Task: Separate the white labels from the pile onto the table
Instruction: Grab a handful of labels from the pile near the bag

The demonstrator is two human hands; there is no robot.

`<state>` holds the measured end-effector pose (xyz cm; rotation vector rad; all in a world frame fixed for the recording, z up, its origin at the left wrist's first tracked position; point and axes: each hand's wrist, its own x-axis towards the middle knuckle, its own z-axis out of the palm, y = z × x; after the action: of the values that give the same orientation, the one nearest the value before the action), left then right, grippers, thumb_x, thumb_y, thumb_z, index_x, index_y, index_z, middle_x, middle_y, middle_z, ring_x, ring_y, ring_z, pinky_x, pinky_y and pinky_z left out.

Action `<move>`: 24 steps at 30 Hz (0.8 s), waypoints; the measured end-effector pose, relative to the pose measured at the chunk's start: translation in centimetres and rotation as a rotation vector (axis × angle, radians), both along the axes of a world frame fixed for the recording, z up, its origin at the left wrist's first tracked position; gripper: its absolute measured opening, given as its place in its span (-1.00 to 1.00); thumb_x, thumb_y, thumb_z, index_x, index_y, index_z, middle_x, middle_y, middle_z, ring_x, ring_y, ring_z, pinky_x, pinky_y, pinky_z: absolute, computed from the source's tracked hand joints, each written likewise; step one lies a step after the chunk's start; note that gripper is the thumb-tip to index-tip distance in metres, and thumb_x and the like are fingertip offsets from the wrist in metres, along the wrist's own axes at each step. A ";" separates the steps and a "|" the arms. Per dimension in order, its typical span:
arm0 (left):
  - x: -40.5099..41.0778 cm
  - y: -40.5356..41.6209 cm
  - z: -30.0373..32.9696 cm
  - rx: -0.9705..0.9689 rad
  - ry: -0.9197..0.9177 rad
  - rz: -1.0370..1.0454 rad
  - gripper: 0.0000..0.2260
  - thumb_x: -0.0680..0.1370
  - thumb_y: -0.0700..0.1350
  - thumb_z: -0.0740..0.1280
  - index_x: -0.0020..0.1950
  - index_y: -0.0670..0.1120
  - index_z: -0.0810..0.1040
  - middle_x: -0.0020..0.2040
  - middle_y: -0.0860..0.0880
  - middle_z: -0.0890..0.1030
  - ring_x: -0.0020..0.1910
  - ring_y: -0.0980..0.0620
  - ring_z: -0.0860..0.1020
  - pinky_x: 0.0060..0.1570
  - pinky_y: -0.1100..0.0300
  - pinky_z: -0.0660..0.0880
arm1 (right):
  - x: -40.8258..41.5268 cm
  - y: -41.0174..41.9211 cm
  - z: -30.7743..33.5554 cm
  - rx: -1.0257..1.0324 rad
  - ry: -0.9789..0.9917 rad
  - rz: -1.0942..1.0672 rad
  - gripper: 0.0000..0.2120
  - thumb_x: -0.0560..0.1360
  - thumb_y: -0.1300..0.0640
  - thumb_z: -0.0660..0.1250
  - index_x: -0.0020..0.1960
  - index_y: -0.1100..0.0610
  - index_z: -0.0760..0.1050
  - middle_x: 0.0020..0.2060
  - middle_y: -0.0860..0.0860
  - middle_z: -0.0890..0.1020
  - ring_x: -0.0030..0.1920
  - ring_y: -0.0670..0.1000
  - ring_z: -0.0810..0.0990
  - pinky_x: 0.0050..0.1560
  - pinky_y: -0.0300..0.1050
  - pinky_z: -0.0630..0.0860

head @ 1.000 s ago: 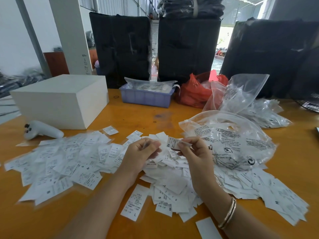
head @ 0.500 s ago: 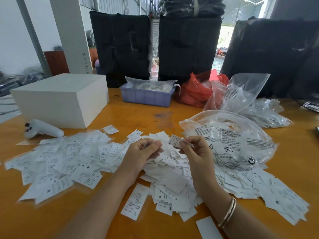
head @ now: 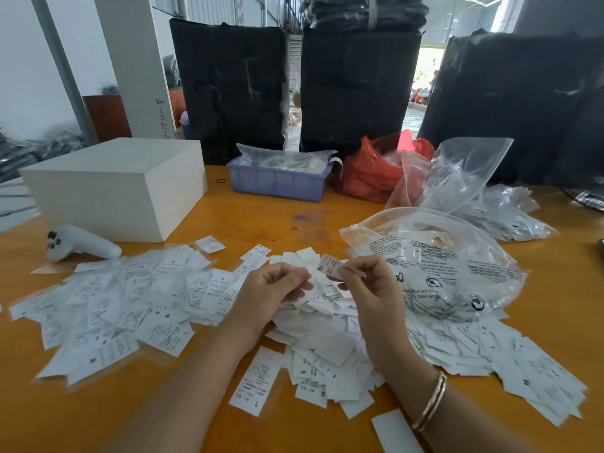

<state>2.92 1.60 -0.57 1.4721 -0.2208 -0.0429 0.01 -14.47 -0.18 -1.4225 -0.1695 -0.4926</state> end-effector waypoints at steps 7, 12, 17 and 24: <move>-0.1 0.0 0.1 -0.010 -0.028 0.026 -0.64 0.25 0.28 0.41 -0.20 0.03 0.71 -0.20 -0.04 0.71 -0.19 0.08 0.63 -0.17 0.34 0.55 | 0.0 -0.5 0.4 0.117 0.016 -0.024 -0.82 0.51 0.33 0.32 -0.02 0.06 0.49 -0.22 0.15 0.64 -0.18 0.08 0.63 -0.20 -0.25 0.56; -0.2 0.0 0.2 0.007 -0.034 0.018 -0.66 0.26 0.27 0.40 -0.22 0.03 0.71 -0.20 -0.04 0.71 -0.19 0.07 0.63 -0.15 0.33 0.57 | -0.3 -0.2 0.1 -0.083 -0.050 -0.118 -0.79 0.50 0.28 0.35 -0.05 -0.03 0.48 -0.29 0.14 0.57 -0.26 0.18 0.54 -0.23 0.04 0.52; -0.4 0.0 0.3 0.031 -0.050 0.025 -0.67 0.27 0.27 0.39 -0.21 0.06 0.70 -0.19 -0.03 0.71 -0.15 0.04 0.64 -0.08 0.29 0.58 | -0.4 0.0 0.1 -0.158 -0.072 -0.130 -0.77 0.50 0.26 0.35 -0.05 -0.07 0.47 -0.26 0.10 0.61 -0.22 0.13 0.59 -0.19 0.02 0.54; -0.3 -0.1 0.3 0.052 -0.072 0.045 -0.67 0.27 0.28 0.37 -0.21 0.06 0.70 -0.21 -0.01 0.70 -0.20 0.09 0.63 -0.14 0.34 0.56 | -0.4 -0.3 0.0 -0.128 -0.080 -0.141 -0.78 0.50 0.27 0.34 -0.04 -0.05 0.47 -0.26 0.03 0.62 -0.23 0.00 0.62 -0.22 -0.18 0.56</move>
<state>2.58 1.54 -0.23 1.5317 -0.2470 0.0411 -0.34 -14.82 -0.13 -1.5480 -0.1676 -0.6652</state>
